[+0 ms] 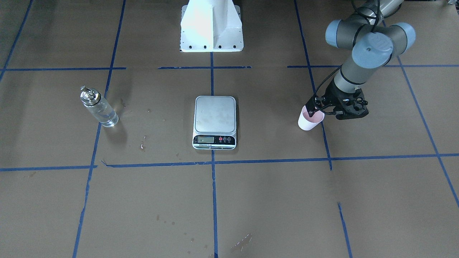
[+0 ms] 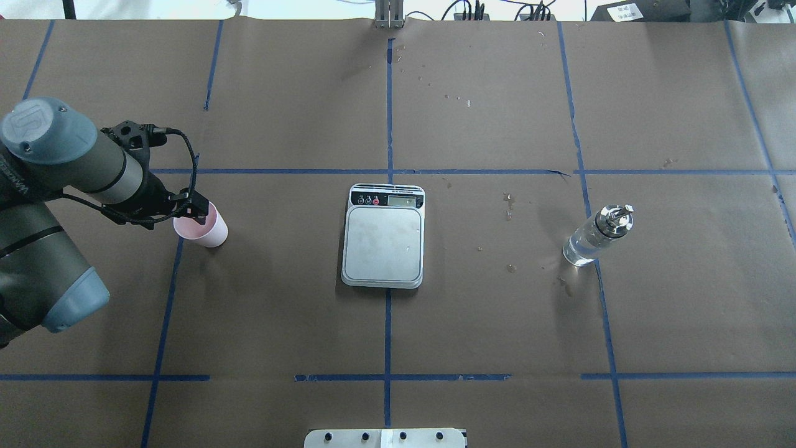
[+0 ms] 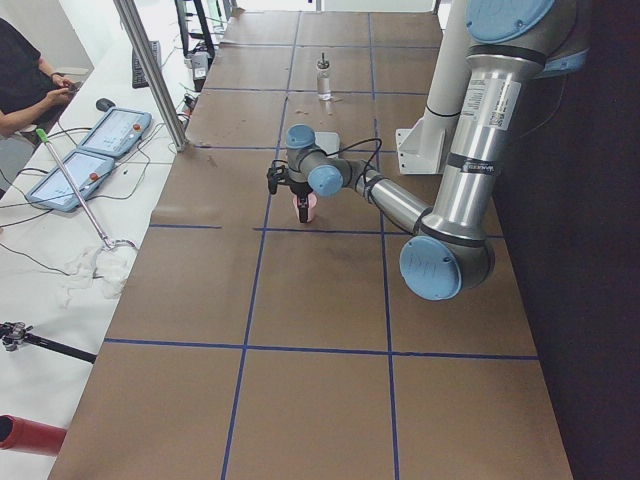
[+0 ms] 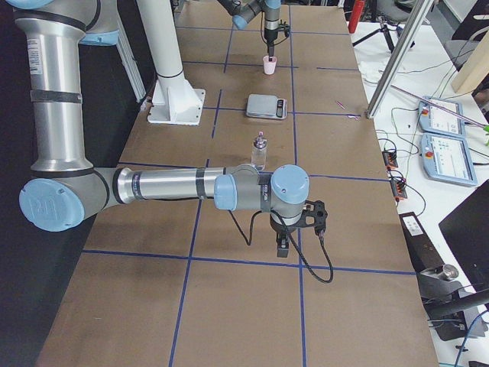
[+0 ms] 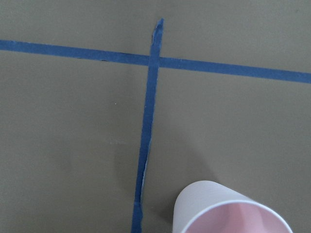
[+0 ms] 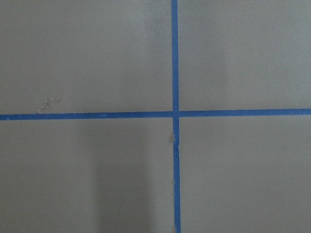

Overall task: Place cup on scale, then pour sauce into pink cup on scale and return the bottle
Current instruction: 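Reach the left gripper down to the pink cup and grasp its rim, then carry the pink cup with the left gripper onto the scale and release, then withdraw the left gripper away from the scale while the right gripper approaches the bottle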

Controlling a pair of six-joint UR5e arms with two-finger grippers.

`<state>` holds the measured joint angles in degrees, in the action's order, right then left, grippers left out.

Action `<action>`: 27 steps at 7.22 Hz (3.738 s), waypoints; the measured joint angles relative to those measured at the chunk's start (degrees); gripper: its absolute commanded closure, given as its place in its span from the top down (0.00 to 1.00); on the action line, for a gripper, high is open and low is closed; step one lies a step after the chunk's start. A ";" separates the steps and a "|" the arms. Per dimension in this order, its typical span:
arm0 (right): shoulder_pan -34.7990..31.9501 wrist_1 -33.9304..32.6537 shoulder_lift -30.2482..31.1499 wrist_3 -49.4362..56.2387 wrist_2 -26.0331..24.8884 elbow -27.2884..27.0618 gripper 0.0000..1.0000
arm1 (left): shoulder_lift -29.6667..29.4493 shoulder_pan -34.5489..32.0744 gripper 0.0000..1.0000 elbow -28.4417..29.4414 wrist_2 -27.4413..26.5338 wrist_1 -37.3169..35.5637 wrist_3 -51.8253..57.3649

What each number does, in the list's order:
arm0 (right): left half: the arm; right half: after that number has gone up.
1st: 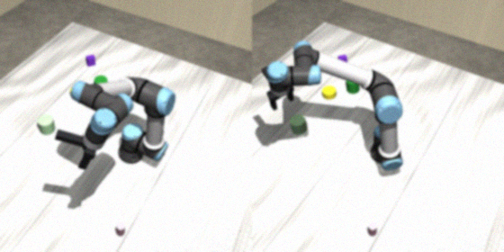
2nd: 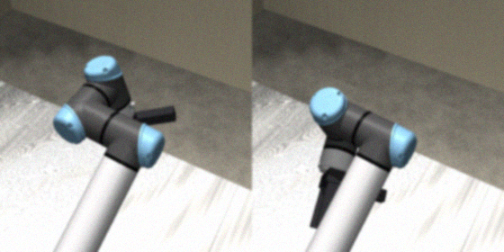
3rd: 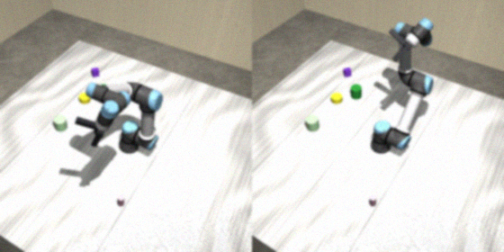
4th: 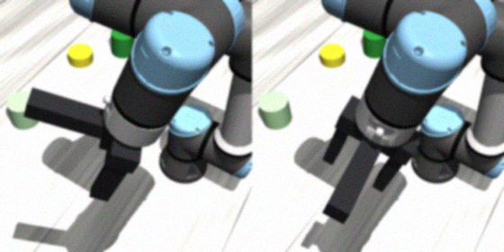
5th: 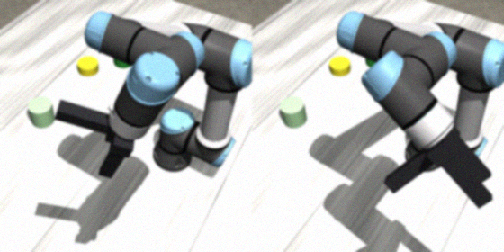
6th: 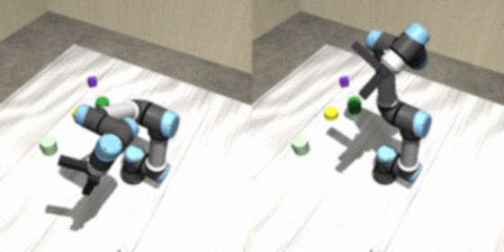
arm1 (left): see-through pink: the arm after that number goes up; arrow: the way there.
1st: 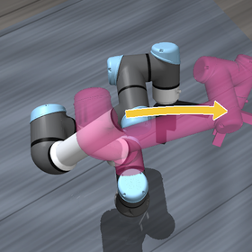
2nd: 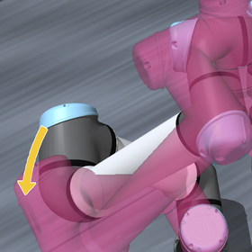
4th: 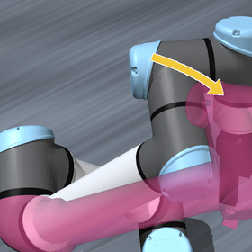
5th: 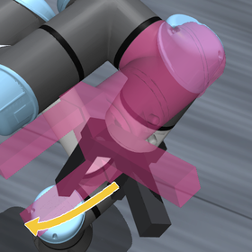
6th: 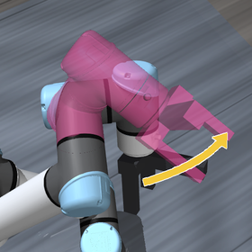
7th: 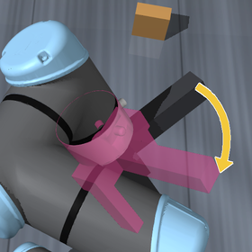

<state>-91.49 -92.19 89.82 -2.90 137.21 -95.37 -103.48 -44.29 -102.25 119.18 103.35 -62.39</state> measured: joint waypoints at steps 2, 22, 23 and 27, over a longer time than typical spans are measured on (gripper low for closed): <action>0.00 -0.05 -0.03 0.00 -0.03 0.00 1.00 | 0.06 0.22 0.00 -0.20 -0.02 0.01 0.03; 0.44 -0.52 0.86 -2.61 -0.60 -5.56 1.00 | -32.89 11.88 1.00 10.82 -4.02 -13.61 -31.34; 0.44 -0.55 0.88 -2.62 -0.56 -5.71 1.00 | -32.72 11.89 1.00 10.59 -4.11 -13.33 -30.92; 1.01 -5.86 0.68 -3.44 0.04 -14.74 1.00 | -30.26 8.40 1.00 0.05 -3.84 -18.03 -26.63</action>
<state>-90.48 -98.05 90.50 -6.34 137.24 -110.11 -133.75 -35.89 -102.20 115.34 85.32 -89.02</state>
